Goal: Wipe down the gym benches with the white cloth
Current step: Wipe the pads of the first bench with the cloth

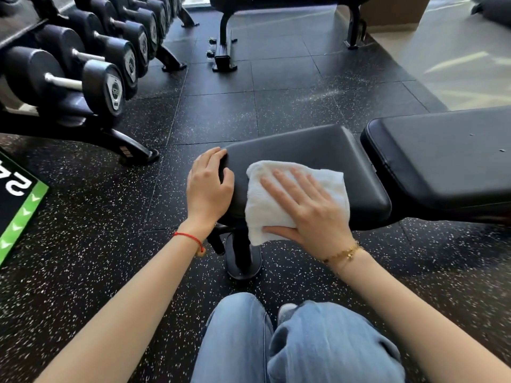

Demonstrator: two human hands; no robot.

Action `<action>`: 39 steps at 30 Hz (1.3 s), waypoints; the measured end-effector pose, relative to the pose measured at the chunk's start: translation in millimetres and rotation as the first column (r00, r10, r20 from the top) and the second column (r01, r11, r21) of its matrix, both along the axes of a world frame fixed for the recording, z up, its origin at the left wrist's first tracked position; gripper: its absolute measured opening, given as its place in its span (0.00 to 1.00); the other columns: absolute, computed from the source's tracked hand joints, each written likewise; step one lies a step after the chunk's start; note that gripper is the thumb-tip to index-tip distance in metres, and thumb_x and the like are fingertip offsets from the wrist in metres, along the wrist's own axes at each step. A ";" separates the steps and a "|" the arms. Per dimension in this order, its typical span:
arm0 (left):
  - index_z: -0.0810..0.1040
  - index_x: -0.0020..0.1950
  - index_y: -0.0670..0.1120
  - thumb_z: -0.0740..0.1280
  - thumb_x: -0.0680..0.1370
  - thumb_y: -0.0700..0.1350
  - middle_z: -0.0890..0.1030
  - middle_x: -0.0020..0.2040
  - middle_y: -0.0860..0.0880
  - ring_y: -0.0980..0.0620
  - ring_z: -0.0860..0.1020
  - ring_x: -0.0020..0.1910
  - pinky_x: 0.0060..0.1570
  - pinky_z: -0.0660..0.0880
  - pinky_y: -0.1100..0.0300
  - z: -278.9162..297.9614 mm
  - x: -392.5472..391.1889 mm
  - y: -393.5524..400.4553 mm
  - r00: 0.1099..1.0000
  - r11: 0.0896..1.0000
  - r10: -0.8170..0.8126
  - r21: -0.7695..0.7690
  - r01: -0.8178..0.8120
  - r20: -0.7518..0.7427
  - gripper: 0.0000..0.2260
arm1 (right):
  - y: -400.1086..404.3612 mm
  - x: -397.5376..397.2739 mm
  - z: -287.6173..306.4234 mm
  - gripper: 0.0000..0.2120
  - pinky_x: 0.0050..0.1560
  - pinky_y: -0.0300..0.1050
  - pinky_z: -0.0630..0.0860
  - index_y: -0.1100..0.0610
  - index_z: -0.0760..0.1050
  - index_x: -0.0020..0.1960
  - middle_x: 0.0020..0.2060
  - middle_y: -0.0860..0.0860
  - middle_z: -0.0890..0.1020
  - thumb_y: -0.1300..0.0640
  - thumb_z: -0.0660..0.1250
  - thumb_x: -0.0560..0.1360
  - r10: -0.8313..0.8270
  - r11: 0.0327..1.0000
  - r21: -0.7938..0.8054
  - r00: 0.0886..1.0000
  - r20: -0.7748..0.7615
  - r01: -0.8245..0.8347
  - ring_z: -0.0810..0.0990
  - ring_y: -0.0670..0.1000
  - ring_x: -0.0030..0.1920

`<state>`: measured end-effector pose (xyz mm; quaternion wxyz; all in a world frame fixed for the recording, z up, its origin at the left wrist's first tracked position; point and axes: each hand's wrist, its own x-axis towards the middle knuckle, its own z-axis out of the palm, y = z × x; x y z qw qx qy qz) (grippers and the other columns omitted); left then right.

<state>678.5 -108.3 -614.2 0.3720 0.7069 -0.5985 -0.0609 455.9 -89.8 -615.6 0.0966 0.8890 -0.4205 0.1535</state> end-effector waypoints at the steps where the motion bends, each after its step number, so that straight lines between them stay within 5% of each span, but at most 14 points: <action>1: 0.74 0.70 0.44 0.56 0.76 0.48 0.73 0.70 0.48 0.50 0.67 0.71 0.73 0.62 0.51 -0.6 0.8 -0.1 1.000 1.000 0.000 -0.002 0.000 0.006 0.24 | 2.0 -10.4 0.5 0.36 0.73 0.57 0.62 0.49 0.59 0.78 0.75 0.51 0.66 0.29 0.54 0.77 -0.012 1.000 -0.009 0.999 0.039 0.012 0.64 0.58 0.75; 6: 0.75 0.69 0.44 0.56 0.75 0.48 0.74 0.69 0.47 0.48 0.68 0.70 0.72 0.62 0.52 -2.6 0.9 -3.1 1.000 1.000 0.008 -0.016 -0.007 0.016 0.24 | -8.5 -49.5 15.1 0.35 0.75 0.54 0.59 0.48 0.61 0.77 0.75 0.51 0.67 0.31 0.50 0.77 -0.180 0.981 0.106 0.969 0.170 0.164 0.63 0.56 0.75; 9: 0.75 0.68 0.45 0.57 0.75 0.48 0.74 0.69 0.48 0.48 0.68 0.70 0.72 0.62 0.52 -2.3 1.0 -3.5 1.000 1.000 0.019 -0.017 -0.019 0.009 0.23 | -45.6 -23.9 26.6 0.38 0.77 0.55 0.51 0.46 0.54 0.79 0.77 0.52 0.60 0.30 0.44 0.73 -0.217 0.936 0.305 0.970 0.106 0.176 0.56 0.58 0.77; 12: 0.76 0.67 0.44 0.57 0.75 0.49 0.75 0.67 0.48 0.47 0.69 0.69 0.71 0.64 0.50 -0.7 1.9 -2.2 1.000 1.000 -0.002 -0.028 0.002 -0.014 0.23 | -55.9 1.8 25.9 0.39 0.77 0.58 0.47 0.43 0.48 0.79 0.78 0.52 0.57 0.29 0.42 0.72 -0.169 0.930 0.341 0.984 0.060 0.139 0.52 0.60 0.78; 22: 0.75 0.68 0.41 0.56 0.77 0.47 0.76 0.67 0.43 0.43 0.70 0.69 0.75 0.56 0.45 9.1 -8.3 5.2 0.977 1.000 0.009 0.012 -0.011 0.212 0.22 | -22.0 -49.4 26.5 0.22 0.72 0.53 0.63 0.57 0.71 0.71 0.69 0.54 0.74 0.52 0.63 0.78 -0.037 0.939 0.332 0.934 0.354 -0.088 0.66 0.56 0.73; 26: 0.76 0.66 0.42 0.58 0.77 0.46 0.78 0.64 0.44 0.44 0.72 0.67 0.73 0.60 0.45 23.1 -40.3 13.4 0.985 0.998 -0.031 -0.050 0.040 0.168 0.20 | -41.7 -52.2 34.2 0.18 0.67 0.58 0.70 0.62 0.76 0.65 0.65 0.58 0.78 0.59 0.64 0.76 0.000 0.938 0.330 0.951 0.308 -0.106 0.74 0.60 0.67; 29: 0.76 0.66 0.42 0.60 0.78 0.45 0.78 0.64 0.44 0.45 0.73 0.66 0.71 0.64 0.44 29.0 -71.1 14.3 0.987 0.992 -0.106 -0.061 0.114 0.125 0.18 | -47.5 -76.1 55.9 0.18 0.67 0.53 0.71 0.59 0.76 0.65 0.63 0.57 0.78 0.57 0.65 0.75 0.029 0.952 0.287 0.963 0.268 -0.109 0.77 0.59 0.64; 31: 0.76 0.66 0.42 0.61 0.79 0.44 0.78 0.64 0.44 0.45 0.73 0.66 0.71 0.64 0.45 30.0 -95.0 8.4 0.981 0.986 -0.145 -0.068 0.154 0.125 0.17 | -50.8 -107.1 65.8 0.21 0.72 0.51 0.67 0.62 0.76 0.64 0.62 0.59 0.79 0.66 0.72 0.71 0.046 0.987 0.142 0.977 0.209 -0.077 0.77 0.60 0.65; 34: 0.75 0.68 0.42 0.62 0.80 0.44 0.77 0.66 0.44 0.46 0.71 0.68 0.73 0.62 0.46 27.2 -138.5 -6.2 0.975 0.981 -0.187 -0.022 0.191 0.123 0.17 | -53.3 -161.9 65.5 0.26 0.66 0.58 0.72 0.65 0.76 0.61 0.59 0.62 0.80 0.75 0.73 0.64 -0.076 0.995 -0.060 0.995 0.068 0.080 0.78 0.65 0.62; 37: 0.74 0.69 0.42 0.60 0.80 0.46 0.75 0.68 0.44 0.46 0.68 0.71 0.74 0.59 0.46 20.5 -179.7 -17.5 0.976 0.984 -0.179 0.037 0.175 0.126 0.19 | -48.2 -203.8 48.5 0.29 0.67 0.57 0.72 0.63 0.74 0.64 0.61 0.61 0.78 0.72 0.74 0.65 -0.107 0.994 0.005 0.993 -0.040 0.107 0.76 0.63 0.64; 39: 0.71 0.72 0.44 0.58 0.82 0.48 0.71 0.72 0.46 0.46 0.64 0.74 0.76 0.53 0.44 16.7 -202.3 -24.6 0.981 0.989 -0.128 0.086 0.117 0.148 0.20 | -45.1 -217.9 41.6 0.23 0.71 0.53 0.64 0.62 0.72 0.68 0.66 0.60 0.75 0.60 0.67 0.73 -0.067 0.986 0.156 0.993 0.097 0.051 0.71 0.61 0.69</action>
